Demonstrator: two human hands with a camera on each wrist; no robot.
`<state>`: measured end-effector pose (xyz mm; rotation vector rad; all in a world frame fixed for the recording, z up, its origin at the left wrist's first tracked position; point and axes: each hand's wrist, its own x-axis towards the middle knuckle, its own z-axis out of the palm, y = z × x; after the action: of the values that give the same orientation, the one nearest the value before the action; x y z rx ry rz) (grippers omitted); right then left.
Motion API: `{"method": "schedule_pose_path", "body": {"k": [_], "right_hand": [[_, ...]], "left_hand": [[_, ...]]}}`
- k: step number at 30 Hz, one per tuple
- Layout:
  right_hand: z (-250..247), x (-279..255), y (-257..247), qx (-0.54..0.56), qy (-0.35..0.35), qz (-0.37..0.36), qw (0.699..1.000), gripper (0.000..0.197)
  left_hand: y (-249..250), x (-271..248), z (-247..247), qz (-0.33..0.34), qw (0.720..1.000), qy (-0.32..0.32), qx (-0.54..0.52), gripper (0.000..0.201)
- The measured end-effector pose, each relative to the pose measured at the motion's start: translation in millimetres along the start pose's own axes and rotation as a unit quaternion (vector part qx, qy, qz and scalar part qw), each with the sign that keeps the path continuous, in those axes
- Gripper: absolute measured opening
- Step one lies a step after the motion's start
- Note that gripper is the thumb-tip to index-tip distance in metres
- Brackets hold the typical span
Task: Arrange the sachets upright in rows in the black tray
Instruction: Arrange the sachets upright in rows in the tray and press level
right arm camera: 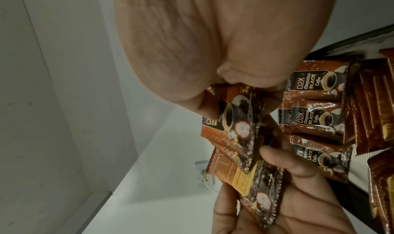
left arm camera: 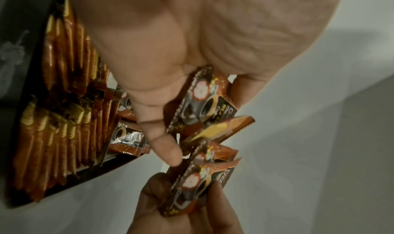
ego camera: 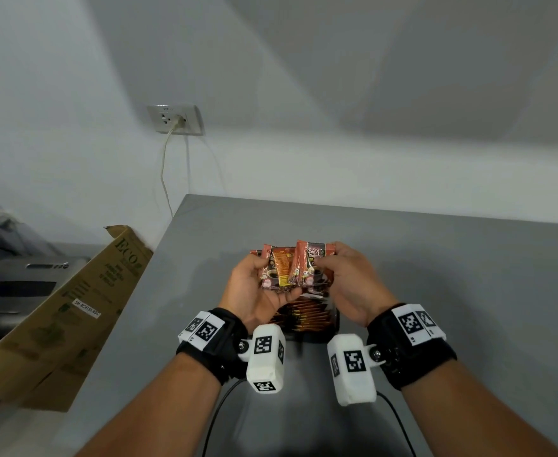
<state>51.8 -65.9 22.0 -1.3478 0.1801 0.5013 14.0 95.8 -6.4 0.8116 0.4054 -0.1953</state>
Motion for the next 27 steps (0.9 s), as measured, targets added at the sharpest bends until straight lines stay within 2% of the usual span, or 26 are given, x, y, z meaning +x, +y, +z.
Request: {"method": "schedule_pose_path", "body": {"k": [3,5,9,11,14,16,18,21,22,23,24,25,27], "right_hand": [[0.4,-1.2,-0.4,0.014,-0.019,0.009,1.0,0.019],[-0.9,-0.1,-0.2,0.029,-0.019,0.001,0.999,0.02],[-11.6,2.9,-5.3,0.117,-0.018,-0.017,0.993,0.029],[-8.9,1.9,-3.9,0.067,-0.006,-0.011,0.998,0.028],[2.2,3.8,6.7,-0.091,0.029,-0.028,0.995,0.022],[2.7,5.1,6.4,-0.116,0.066,-0.041,0.99,0.021],[-2.7,4.3,0.3,-0.05,0.088,-0.041,0.994,0.027],[0.1,-7.1,-6.3,0.032,0.005,-0.021,0.999,0.032],[4.1,-10.7,-4.3,0.009,-0.024,-0.026,0.999,0.032],[7.4,-12.8,-0.5,-0.063,-0.038,-0.048,0.996,0.031],[10.8,-12.4,4.4,-0.16,-0.035,-0.08,0.983,0.03],[12.9,-10.7,8.3,-0.261,-0.027,-0.117,0.958,0.03],[14.5,-7.2,10.3,-0.397,-0.002,-0.174,0.901,0.036]], "left_hand": [[-3.4,2.4,0.0,0.005,0.999,0.002,0.042,0.027],[-5.8,3.6,2.8,0.031,0.995,0.01,0.09,0.018],[-3.7,9.1,3.4,0.099,0.977,0.078,0.17,0.022],[-4.0,10.7,3.1,0.126,0.965,0.102,0.208,0.022],[-9.8,9.4,8.5,0.138,0.954,0.075,0.255,0.023],[-10.6,7.5,10.2,0.134,0.96,0.066,0.238,0.024],[-6.9,6.9,7.7,0.117,0.976,0.05,0.179,0.031],[-4.3,4.4,4.8,0.059,0.993,0.008,0.102,0.036],[-5.8,3.4,5.6,0.035,0.995,-0.007,0.092,0.046],[-7.6,1.1,8.5,0.016,0.996,-0.023,0.087,0.053],[-9.1,0.2,11.9,0.008,0.996,-0.033,0.088,0.052],[-10.1,0.3,14.6,0.005,0.995,-0.036,0.092,0.044],[-10.4,2.8,15.1,0.007,0.996,-0.027,0.089,0.033]]}}
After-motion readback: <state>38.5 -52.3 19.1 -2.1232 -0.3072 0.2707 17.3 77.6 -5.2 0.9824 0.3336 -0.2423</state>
